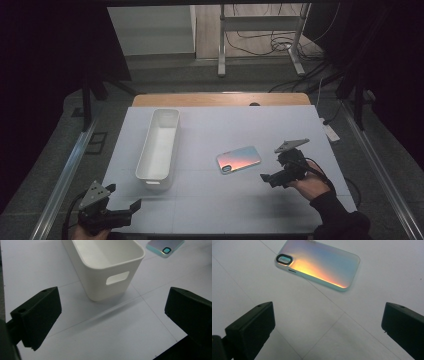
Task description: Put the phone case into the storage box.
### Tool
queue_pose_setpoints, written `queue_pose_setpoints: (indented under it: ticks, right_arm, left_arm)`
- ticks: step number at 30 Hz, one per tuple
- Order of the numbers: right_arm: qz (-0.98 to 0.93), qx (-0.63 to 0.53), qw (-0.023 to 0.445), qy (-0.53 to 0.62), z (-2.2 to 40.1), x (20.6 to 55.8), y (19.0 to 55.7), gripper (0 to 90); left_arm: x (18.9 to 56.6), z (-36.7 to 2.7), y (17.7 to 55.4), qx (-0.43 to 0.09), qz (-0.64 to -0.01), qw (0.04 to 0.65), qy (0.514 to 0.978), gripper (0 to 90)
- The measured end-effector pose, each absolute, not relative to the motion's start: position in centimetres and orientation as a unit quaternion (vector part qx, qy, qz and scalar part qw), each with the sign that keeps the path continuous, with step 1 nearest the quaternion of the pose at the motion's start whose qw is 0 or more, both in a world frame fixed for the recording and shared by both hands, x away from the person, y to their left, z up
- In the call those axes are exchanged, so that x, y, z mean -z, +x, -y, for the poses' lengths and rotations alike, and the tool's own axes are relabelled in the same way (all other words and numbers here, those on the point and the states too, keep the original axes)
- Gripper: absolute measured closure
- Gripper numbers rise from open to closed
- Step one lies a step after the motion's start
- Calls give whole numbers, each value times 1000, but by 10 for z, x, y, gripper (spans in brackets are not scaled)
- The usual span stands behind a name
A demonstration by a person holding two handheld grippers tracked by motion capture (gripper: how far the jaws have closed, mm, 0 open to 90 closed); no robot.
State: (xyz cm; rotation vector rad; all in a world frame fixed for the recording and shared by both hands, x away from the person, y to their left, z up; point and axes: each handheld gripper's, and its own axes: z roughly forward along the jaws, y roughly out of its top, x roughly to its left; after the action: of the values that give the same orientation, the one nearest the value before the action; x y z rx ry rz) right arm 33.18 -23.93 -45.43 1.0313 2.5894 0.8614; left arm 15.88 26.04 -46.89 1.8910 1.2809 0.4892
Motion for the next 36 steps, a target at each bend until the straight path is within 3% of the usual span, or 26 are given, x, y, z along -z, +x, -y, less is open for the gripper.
queue_pose_setpoints:
  ticks: [36]
  right_arm:
    - [-884, -289, 100, 354, 212, 460, 367, 0]
  left_arm:
    - [469, -261, 159, -193, -505, 395, 743, 14]
